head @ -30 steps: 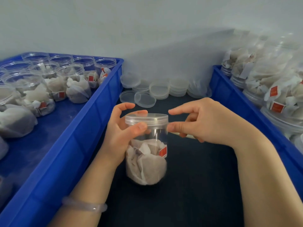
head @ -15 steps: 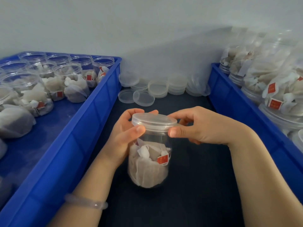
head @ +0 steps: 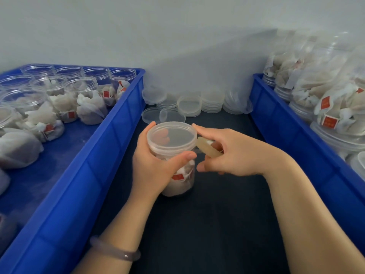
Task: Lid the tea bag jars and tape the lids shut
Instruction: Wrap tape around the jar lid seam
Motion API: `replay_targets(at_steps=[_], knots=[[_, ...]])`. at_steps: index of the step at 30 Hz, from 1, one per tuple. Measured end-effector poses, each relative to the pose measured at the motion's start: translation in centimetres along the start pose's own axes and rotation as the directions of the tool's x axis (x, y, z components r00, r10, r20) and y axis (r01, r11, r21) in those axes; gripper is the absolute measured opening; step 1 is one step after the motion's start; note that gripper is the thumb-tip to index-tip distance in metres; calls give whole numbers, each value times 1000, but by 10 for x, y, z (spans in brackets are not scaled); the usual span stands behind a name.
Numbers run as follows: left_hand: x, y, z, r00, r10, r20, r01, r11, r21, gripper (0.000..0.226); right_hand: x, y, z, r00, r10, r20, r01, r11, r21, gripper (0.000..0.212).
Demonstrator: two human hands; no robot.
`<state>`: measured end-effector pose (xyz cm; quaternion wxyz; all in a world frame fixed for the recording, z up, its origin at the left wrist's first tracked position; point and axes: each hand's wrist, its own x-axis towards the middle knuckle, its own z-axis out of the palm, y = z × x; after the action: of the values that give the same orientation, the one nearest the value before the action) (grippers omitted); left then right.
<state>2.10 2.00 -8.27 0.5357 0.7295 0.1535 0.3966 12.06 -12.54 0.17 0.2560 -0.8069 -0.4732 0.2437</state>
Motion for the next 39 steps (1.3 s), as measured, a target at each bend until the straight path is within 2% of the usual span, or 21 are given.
replay_targets(at_steps=[2, 4, 6, 9, 11, 14, 17, 19, 21, 22, 24, 25, 27, 28, 30, 31, 33, 35, 39], knots=[[5, 0, -5, 1000, -14, 25, 14, 1000, -19, 94, -4, -2, -4, 999, 12, -30, -11, 999, 41, 75], [9, 0, -11, 995, -51, 87, 57, 997, -60, 74, -9, -4, -8, 995, 27, -94, -21, 998, 63, 78], [11, 0, -15, 985, -84, 148, 102, 987, -120, 66, -12, -6, -12, 990, 40, -135, -34, 998, 47, 84], [10, 2, -13, 959, -138, 248, 193, 958, -212, 83, -14, -4, -13, 981, 69, -179, -65, 997, 30, 93], [8, 5, -12, 939, -145, 311, 231, 937, -261, 91, -13, -3, -14, 978, 71, -194, -60, 996, 62, 92], [10, 7, -14, 912, -115, 394, 256, 910, -325, 100, -13, -3, -13, 988, 37, -152, -14, 989, 150, 76], [8, 5, -18, 859, -85, 505, 306, 877, -372, 97, -10, -5, -7, 999, -22, -28, 28, 969, 244, 45], [4, 6, -19, 826, -100, 555, 349, 864, -364, 96, -8, -7, -3, 998, -53, 22, 44, 954, 295, 42], [4, 8, -17, 843, -134, 521, 344, 878, -332, 110, -6, -5, -3, 998, -57, 7, 54, 964, 259, 47], [5, 8, -15, 884, -141, 445, 300, 902, -311, 109, -5, -5, -3, 999, -47, -25, 51, 974, 220, 52], [7, 8, -13, 972, -104, 210, 154, 960, -234, 87, -4, -4, -3, 992, -9, -130, 30, 987, 160, 61], [7, 9, -11, 985, -86, 147, 116, 971, -211, 79, -2, -3, -2, 983, 8, -182, 16, 991, 132, 63], [4, 11, -6, 988, -49, 145, 73, 984, -160, 84, 1, -2, 3, 973, 30, -227, -3, 993, 117, 59], [2, 10, -4, 988, -34, 147, 52, 991, -120, 99, 2, -4, 5, 979, 28, -204, -2, 992, 128, 58], [-1, 9, 0, 993, -32, 111, 37, 998, -47, 131, 3, -6, 8, 996, -2, -87, 12, 993, 115, 73], [-1, 7, -1, 996, -35, 78, 36, 999, -16, 140, 3, -7, 10, 999, -7, -36, 10, 997, 81, 81], [3, 3, -5, 999, -22, 34, 21, 999, 37, 135, 3, -9, 12, 999, 25, 22, -24, 1000, -9, 96], [8, -2, -10, 1000, -21, 18, 20, 997, 70, 122, 1, -11, 11, 998, 69, 9, -69, 997, -21, 100], [16, -5, -20, 998, -58, 22, 58, 998, -2, 111, -5, -16, 4, 990, 15, -137, -16, 1000, -4, 77]])
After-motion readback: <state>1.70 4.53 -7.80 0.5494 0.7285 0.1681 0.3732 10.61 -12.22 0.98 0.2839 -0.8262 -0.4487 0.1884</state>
